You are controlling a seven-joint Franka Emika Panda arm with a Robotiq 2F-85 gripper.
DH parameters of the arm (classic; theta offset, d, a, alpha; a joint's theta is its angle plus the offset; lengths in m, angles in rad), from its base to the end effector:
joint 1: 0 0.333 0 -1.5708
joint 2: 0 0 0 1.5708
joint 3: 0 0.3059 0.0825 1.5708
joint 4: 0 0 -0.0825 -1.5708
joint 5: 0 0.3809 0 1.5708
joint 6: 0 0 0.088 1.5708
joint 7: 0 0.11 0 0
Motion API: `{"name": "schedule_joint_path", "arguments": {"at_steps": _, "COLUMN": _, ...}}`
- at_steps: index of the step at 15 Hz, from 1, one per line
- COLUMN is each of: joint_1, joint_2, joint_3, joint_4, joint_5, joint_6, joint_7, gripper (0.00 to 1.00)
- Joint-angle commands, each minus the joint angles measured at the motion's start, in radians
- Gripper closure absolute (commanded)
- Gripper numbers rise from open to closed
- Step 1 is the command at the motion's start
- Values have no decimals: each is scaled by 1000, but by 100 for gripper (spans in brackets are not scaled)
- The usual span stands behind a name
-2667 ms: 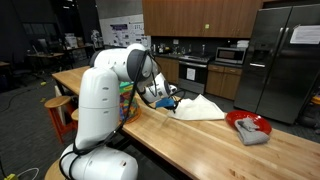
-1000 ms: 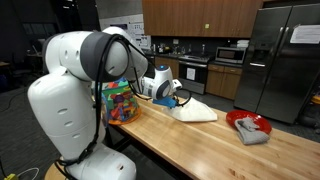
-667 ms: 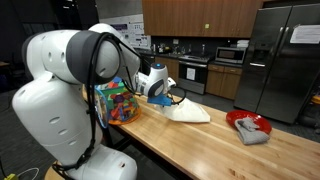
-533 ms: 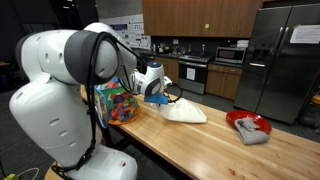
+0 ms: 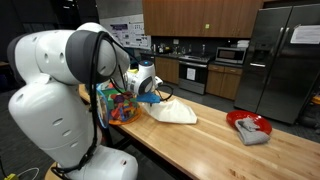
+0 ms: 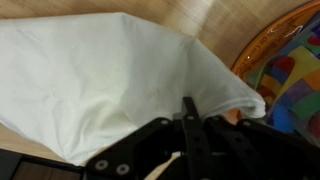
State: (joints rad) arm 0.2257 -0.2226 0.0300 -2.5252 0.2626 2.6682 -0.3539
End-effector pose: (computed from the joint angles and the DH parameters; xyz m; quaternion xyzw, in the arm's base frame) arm 0.4588 0.1124 0.3844 -0.9612 -0.1939 -0.1841 0.0676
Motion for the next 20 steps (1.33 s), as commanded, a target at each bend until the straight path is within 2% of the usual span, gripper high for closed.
{"name": "schedule_joint_path", "arguments": {"at_steps": 1, "joint_1": -74, "joint_2": 2, "joint_3": -31, "joint_4": -22, "joint_5": -51, "joint_6": -5, "joint_7": 52, "gripper": 99}}
{"name": "schedule_joint_path", "arguments": {"at_steps": 6, "joint_1": -223, "joint_2": -10, "joint_3": -110, "joint_4": -71, "joint_5": -122, "joint_6": -15, "joint_7": 137, "gripper": 99}}
{"name": "schedule_joint_path", "arguments": {"at_steps": 11, "joint_1": -332, "joint_2": 10, "joint_3": -190, "joint_4": -88, "joint_5": -146, "joint_6": 33, "joint_7": 177, "gripper": 99}}
{"name": "schedule_joint_path", "arguments": {"at_steps": 16, "joint_1": -417, "joint_2": 34, "joint_3": -302, "joint_4": -105, "joint_5": -125, "joint_6": 110, "joint_7": 128, "gripper": 99}}
{"name": "schedule_joint_path", "arguments": {"at_steps": 20, "joint_1": -454, "joint_2": 71, "joint_3": -411, "joint_4": -104, "joint_5": -78, "joint_6": 166, "joint_7": 41, "gripper": 99}}
